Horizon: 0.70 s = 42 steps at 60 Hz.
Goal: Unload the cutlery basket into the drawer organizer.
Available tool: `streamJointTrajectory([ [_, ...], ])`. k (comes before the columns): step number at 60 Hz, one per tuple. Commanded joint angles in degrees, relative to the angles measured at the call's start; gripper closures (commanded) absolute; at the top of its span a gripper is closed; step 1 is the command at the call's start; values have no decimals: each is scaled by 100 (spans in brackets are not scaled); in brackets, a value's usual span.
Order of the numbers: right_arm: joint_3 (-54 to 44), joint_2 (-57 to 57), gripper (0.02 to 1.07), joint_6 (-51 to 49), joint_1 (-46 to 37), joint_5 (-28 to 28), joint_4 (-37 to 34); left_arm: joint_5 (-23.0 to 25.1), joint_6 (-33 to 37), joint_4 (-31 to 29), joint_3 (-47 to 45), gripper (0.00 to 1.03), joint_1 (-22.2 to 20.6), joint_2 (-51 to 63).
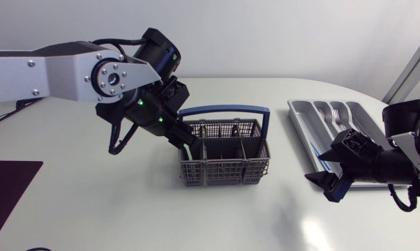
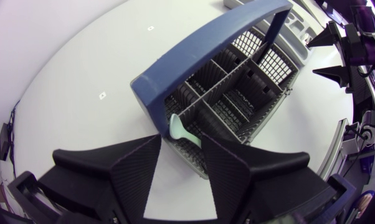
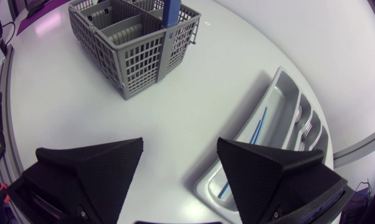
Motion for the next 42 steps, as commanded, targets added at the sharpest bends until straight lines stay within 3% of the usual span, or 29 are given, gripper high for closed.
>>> streamJointTrajectory([
  [1,-144,26,21,192,80,-23,-8,88,-236,-65,99,56,77,137],
  [12,-162,26,21,218,97,-23,1,88,-263,-39,99,56,95,234],
  [28,-206,9,21,218,97,-41,19,88,-272,102,73,65,121,383],
  [42,-215,-9,21,210,97,-41,27,88,-289,304,73,66,174,533],
])
